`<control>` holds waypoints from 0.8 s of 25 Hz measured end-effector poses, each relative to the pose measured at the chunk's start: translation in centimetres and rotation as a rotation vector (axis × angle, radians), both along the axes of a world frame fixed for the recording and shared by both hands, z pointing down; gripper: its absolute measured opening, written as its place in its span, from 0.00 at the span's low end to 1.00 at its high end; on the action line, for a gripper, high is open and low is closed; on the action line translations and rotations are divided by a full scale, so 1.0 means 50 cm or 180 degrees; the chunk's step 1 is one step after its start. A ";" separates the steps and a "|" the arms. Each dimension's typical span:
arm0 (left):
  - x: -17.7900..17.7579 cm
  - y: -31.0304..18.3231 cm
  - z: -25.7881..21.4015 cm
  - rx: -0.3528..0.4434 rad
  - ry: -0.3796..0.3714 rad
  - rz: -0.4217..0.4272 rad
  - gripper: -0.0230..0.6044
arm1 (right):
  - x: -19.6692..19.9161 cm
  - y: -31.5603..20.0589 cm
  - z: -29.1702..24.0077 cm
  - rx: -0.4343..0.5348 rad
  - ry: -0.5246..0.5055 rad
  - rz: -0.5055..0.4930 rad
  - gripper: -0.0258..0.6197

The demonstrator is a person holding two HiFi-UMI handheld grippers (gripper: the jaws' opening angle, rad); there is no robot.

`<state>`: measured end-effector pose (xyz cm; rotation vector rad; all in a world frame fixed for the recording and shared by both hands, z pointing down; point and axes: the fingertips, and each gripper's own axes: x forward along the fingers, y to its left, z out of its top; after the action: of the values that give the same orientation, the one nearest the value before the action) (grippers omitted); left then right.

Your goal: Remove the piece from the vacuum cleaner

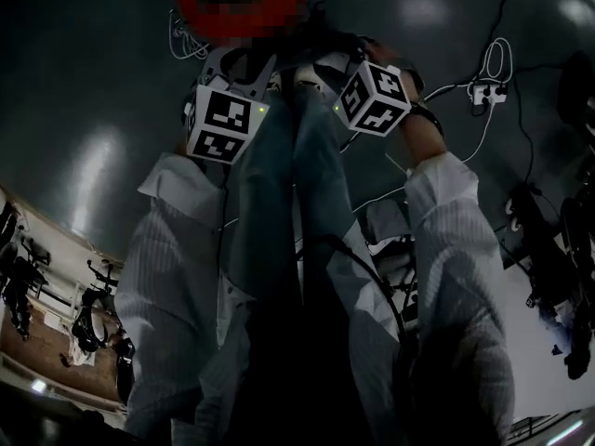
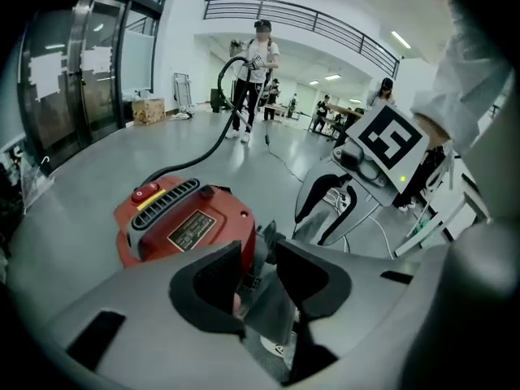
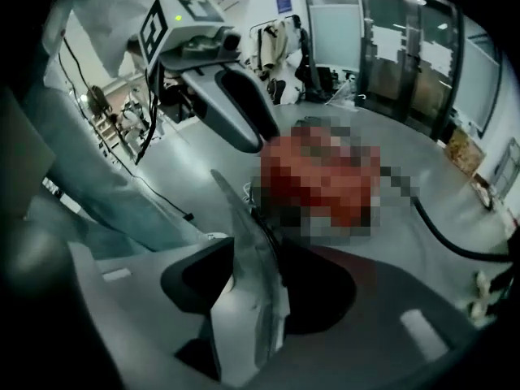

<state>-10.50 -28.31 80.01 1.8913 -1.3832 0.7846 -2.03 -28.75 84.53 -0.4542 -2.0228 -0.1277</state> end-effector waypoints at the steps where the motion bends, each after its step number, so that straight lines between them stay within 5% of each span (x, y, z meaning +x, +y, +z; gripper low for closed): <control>1: 0.001 0.004 0.017 -0.0023 -0.0054 0.0064 0.23 | -0.002 0.007 0.016 0.0050 0.0041 -0.0114 0.28; 13: -0.039 0.013 0.060 -0.0032 -0.0318 0.0150 0.24 | -0.062 0.043 0.070 0.0344 0.0247 -0.0824 0.27; 16: -0.051 0.022 0.056 -0.0031 -0.0312 0.0097 0.24 | -0.058 0.070 0.071 0.0504 0.0265 -0.1129 0.12; 20: -0.059 0.024 0.048 -0.0042 -0.0320 0.0066 0.24 | -0.062 0.081 0.060 0.0351 0.0383 -0.0935 0.09</control>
<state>-13.44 -27.09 82.41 1.8814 -1.4175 0.9078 -5.11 -24.69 87.53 -0.6707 -1.8118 -0.3809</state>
